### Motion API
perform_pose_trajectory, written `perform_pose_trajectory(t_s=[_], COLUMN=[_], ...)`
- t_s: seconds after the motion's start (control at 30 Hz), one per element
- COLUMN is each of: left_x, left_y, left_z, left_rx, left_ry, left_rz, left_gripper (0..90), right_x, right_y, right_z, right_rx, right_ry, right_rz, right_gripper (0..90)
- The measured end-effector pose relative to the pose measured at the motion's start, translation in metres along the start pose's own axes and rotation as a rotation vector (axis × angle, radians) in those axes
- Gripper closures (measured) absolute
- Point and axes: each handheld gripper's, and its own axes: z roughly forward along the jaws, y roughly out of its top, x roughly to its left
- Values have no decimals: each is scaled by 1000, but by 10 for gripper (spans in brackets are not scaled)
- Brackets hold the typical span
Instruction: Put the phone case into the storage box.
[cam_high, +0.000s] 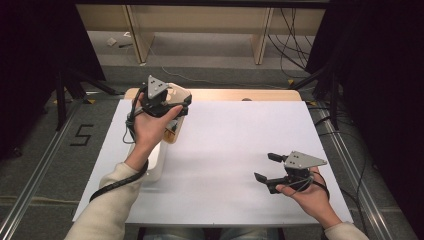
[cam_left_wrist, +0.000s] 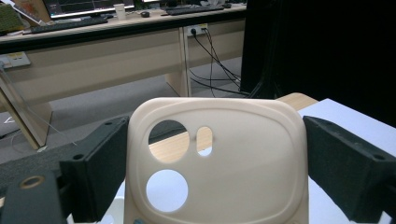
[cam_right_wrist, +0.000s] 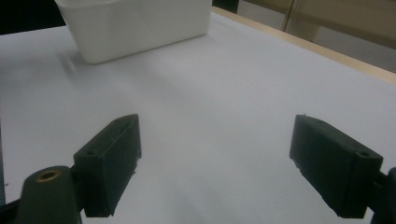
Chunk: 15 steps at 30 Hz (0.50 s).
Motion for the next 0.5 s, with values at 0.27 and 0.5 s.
perform_pose_trajectory(t_s=[0.27,0.5], left_x=[5,9], left_y=[1,1], left_z=[-2,-2], left_rx=[-4,-7], left_ry=[12,22], left_rz=[-5,-15], left_gripper=[109,109], right_x=[0,0], right_y=[0,0], right_z=[0,0], right_rx=[3,0], right_ry=[-1,1], right_rz=[0,0], right_gripper=[176,176])
